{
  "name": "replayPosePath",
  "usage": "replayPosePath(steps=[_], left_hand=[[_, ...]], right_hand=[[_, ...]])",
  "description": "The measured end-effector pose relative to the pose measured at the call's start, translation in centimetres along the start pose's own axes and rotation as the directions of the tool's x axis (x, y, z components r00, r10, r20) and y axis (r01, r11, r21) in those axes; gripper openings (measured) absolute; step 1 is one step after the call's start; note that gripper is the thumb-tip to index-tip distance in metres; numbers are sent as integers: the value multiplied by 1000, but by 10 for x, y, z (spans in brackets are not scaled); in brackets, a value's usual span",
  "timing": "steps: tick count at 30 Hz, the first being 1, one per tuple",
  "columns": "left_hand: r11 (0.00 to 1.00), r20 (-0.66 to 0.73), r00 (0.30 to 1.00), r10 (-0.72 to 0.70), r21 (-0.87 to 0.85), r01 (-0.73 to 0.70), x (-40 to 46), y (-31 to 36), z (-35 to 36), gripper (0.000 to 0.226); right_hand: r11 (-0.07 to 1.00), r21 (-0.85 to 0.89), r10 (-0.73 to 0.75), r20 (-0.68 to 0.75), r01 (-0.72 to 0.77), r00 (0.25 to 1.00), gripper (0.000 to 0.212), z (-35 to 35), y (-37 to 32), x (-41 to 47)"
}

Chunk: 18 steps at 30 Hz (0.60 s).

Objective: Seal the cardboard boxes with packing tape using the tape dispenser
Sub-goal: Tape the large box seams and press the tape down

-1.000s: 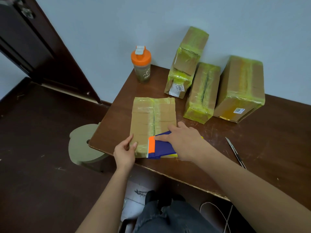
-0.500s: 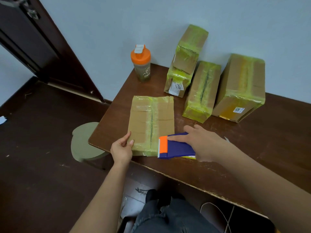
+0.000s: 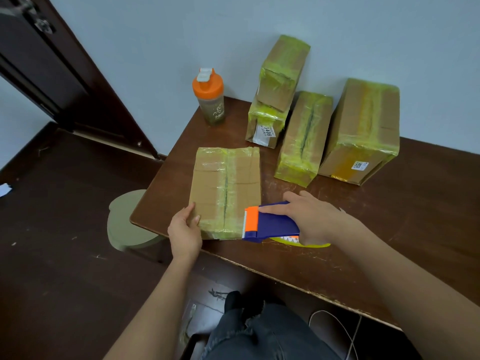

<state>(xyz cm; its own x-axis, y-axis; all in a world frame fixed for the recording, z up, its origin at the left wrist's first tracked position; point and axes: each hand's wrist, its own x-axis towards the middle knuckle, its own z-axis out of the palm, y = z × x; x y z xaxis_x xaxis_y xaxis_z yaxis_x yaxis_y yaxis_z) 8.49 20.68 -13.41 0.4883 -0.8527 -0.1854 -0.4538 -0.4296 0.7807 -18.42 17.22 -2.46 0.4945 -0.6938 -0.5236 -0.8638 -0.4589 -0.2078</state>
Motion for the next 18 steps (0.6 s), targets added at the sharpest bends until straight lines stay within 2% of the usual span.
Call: replayPosePath(steps=[3, 5, 7, 9, 12, 16, 18], left_hand=[[947, -13, 972, 236, 227, -227, -8, -3, -2, 37], [860, 30, 898, 439, 274, -429, -14, -7, -2, 39], [768, 103, 800, 591, 232, -597, -24, -16, 2, 41], [739, 209, 758, 618, 173, -651, -36, -20, 5, 38], [737, 346, 750, 564, 201, -646, -45, -27, 10, 52], [679, 427, 699, 573, 230, -697, -34, -34, 4, 51], [687, 414, 706, 575, 225, -691, -21, -34, -4, 50]], right_hand=[[1000, -4, 0, -1, 0, 1000, 91, 0, 1, 0], [1000, -9, 6, 7, -6, 1000, 91, 1, 2, -1], [1000, -8, 18, 18, -18, 1000, 90, 2, 5, -3], [1000, 2, 28, 32, -28, 999, 90, 2, 7, -4], [999, 27, 30, 39, -31, 999, 92, 3, 8, -6], [998, 58, 37, 27, -39, 999, 93, 3, 9, -6], [996, 80, 29, 23, -31, 999, 93, 4, 4, -4]])
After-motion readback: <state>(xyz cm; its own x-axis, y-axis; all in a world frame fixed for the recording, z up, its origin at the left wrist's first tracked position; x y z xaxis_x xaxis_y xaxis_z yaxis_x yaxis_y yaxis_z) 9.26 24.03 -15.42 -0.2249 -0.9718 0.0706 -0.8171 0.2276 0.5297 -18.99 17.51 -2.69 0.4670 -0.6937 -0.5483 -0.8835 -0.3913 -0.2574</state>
